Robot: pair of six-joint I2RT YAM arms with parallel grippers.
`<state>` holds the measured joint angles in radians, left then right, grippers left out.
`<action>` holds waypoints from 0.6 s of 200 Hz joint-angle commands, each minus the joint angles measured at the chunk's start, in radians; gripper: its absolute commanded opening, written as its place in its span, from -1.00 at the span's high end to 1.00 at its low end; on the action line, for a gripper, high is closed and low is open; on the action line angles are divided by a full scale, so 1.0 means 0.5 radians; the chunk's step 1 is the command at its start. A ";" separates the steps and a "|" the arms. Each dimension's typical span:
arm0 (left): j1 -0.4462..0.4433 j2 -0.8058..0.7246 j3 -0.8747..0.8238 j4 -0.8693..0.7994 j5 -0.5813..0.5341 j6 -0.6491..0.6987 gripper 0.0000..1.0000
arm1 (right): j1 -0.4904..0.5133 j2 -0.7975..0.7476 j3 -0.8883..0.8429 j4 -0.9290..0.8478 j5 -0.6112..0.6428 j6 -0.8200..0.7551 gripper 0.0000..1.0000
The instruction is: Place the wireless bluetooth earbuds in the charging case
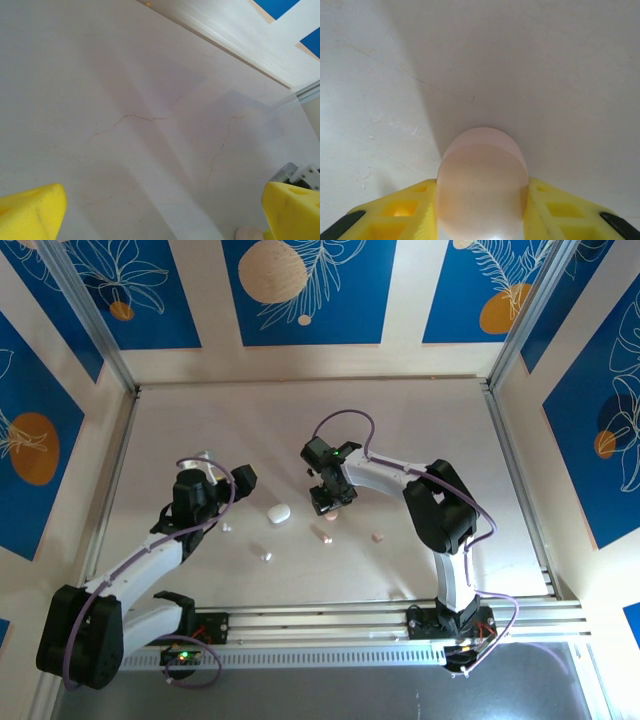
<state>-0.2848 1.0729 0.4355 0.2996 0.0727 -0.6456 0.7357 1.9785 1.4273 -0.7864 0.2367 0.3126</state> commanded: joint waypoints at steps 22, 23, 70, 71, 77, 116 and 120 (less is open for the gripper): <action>-0.048 0.186 0.068 0.272 0.403 -0.049 -1.00 | -0.097 -0.231 -0.082 0.043 -0.179 0.078 0.23; -0.052 0.194 0.070 0.277 0.411 -0.052 -1.00 | -0.101 -0.239 -0.086 0.049 -0.188 0.079 0.23; -0.241 0.514 0.260 0.395 0.728 -0.096 -0.78 | -0.353 -0.485 -0.372 0.395 -0.733 0.245 0.23; -0.248 0.522 0.265 0.396 0.734 -0.096 -0.77 | -0.362 -0.489 -0.378 0.404 -0.747 0.248 0.23; -0.282 0.562 0.296 0.398 0.764 -0.093 -0.72 | -0.403 -0.519 -0.421 0.460 -0.832 0.277 0.22; -0.455 0.808 0.475 0.425 0.991 -0.115 -0.38 | -0.648 -0.696 -0.658 0.788 -1.321 0.465 0.23; -0.467 0.833 0.488 0.429 1.012 -0.119 -0.34 | -0.666 -0.713 -0.676 0.814 -1.356 0.480 0.22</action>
<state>-0.4801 1.4342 0.6239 0.4728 0.4614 -0.6991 0.4511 1.6821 1.1339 -0.5056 -0.2176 0.4717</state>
